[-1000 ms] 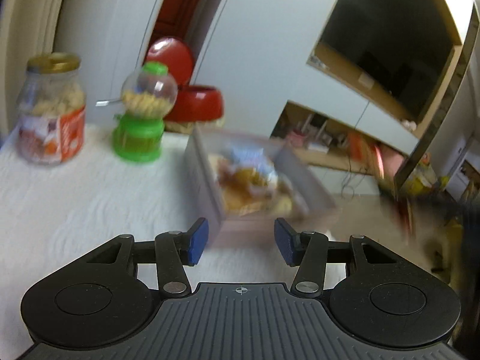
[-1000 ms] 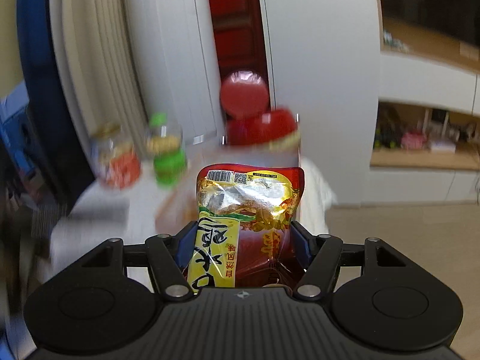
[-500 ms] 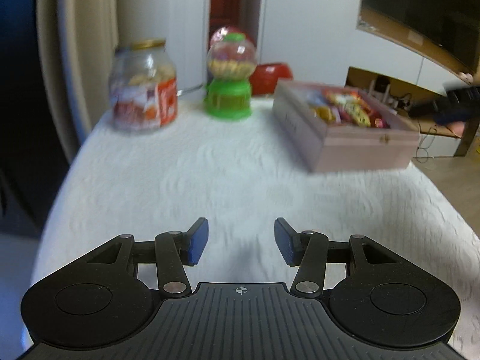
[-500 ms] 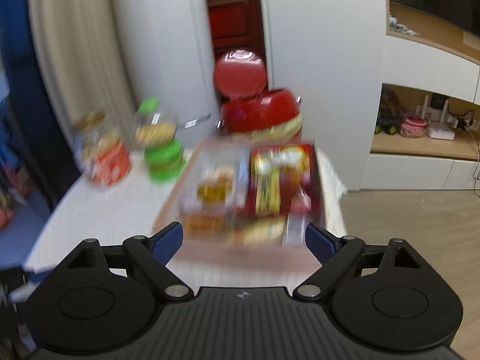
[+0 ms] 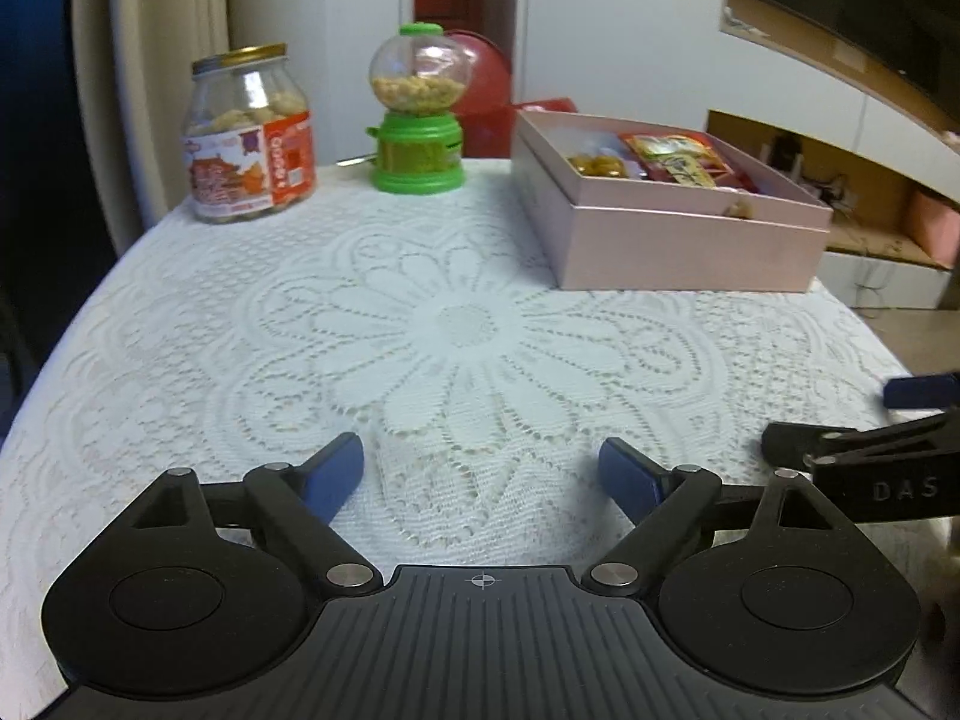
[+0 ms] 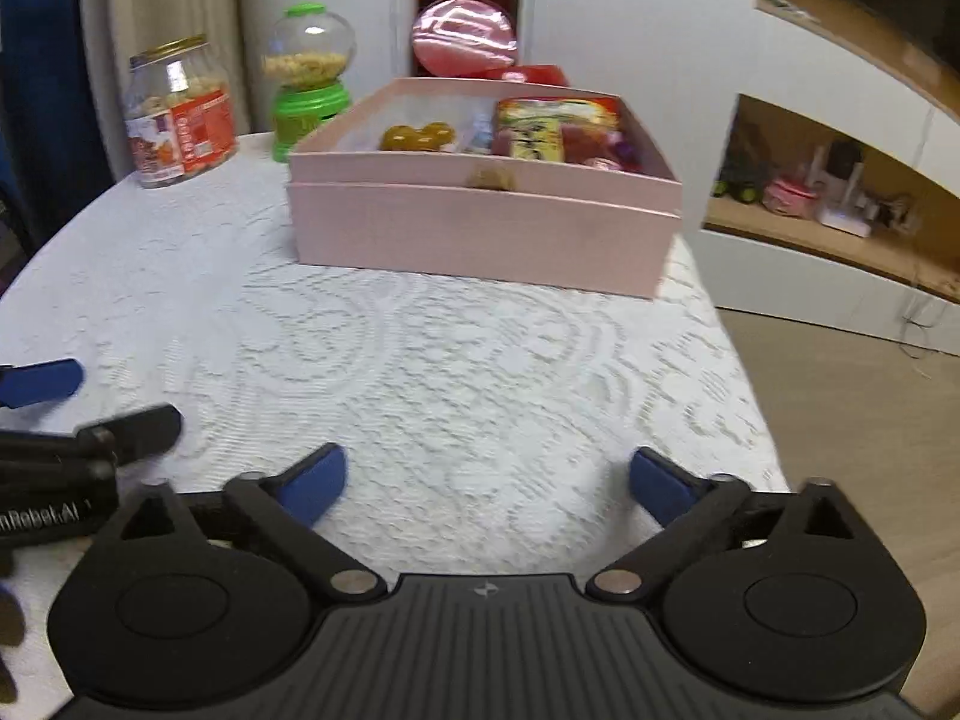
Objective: Organize snacks
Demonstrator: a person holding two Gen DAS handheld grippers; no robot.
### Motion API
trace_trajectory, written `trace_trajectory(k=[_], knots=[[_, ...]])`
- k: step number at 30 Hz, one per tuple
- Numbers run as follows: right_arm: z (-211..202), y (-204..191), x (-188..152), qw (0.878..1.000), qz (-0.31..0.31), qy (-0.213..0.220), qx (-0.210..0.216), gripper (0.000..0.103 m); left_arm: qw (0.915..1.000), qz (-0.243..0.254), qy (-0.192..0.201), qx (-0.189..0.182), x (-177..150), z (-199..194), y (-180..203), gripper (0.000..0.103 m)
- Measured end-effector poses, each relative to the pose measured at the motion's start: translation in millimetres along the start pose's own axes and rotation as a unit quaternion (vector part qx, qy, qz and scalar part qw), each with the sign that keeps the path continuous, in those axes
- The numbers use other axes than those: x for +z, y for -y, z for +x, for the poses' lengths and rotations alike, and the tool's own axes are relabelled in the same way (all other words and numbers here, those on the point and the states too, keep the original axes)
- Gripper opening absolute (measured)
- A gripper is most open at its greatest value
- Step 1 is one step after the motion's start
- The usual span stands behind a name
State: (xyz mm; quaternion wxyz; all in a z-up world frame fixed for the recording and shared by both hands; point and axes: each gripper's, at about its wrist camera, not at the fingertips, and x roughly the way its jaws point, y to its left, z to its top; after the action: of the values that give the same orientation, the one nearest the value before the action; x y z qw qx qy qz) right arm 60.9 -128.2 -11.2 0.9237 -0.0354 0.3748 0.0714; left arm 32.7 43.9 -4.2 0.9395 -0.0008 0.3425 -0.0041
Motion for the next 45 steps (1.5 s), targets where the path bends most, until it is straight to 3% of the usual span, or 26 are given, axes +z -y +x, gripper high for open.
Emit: trace_trajectory(k=[5,12,45], knots=[[1,8,-5,0.999,0.036,0.002,-0.006,0.103,0.9996,-0.001,0.009,0.028,-2,-2,12,0.091],[-1,6,-17,0.997,0.057,0.045,-0.024,0.103,0.9995,-0.006,0.008,0.03,-2,-2,11,0.091],[1,3,-16,0.997,0.057,0.046,-0.03,0.103,0.9995,-0.006,0.008,0.029,-3,-2,11,0.091]])
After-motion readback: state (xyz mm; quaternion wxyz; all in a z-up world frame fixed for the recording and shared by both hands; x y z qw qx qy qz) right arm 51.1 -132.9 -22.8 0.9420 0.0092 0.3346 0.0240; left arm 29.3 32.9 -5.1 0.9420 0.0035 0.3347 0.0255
